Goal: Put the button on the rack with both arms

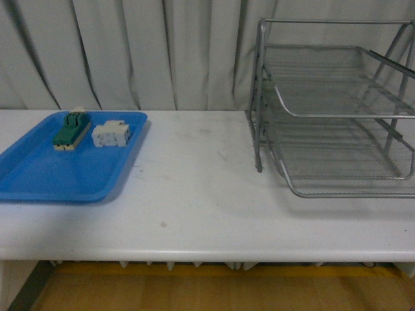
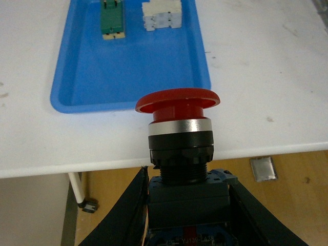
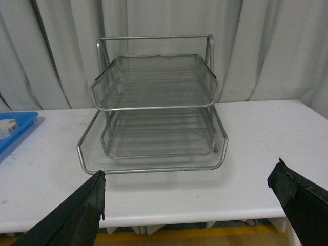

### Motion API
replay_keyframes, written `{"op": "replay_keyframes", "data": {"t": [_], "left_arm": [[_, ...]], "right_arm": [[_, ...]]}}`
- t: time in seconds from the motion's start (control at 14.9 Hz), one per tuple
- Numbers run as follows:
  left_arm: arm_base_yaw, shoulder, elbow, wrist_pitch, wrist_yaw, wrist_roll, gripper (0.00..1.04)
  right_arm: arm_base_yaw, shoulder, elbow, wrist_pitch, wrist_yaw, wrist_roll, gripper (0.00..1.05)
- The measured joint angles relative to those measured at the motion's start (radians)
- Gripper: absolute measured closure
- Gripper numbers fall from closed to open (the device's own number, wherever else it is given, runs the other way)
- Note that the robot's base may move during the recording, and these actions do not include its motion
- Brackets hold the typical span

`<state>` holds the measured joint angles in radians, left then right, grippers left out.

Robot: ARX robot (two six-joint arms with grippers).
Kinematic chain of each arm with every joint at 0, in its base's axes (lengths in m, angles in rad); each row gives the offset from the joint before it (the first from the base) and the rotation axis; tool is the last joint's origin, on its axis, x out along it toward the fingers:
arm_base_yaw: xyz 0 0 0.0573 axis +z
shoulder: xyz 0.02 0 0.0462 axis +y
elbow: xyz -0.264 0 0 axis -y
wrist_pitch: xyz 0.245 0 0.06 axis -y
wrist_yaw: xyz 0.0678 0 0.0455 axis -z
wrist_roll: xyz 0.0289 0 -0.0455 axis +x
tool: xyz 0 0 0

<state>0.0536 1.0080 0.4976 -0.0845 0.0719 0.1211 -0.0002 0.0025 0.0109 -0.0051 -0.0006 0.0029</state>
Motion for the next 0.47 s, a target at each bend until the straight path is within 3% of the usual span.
{"op": "replay_keyframes", "data": {"t": [0.47], "left_arm": [[-0.003,0.000,0.000,-0.001,0.002,0.000,0.69]], "right_arm": [[0.000,0.000,0.000,0.002,0.000,0.000,0.06]]}}
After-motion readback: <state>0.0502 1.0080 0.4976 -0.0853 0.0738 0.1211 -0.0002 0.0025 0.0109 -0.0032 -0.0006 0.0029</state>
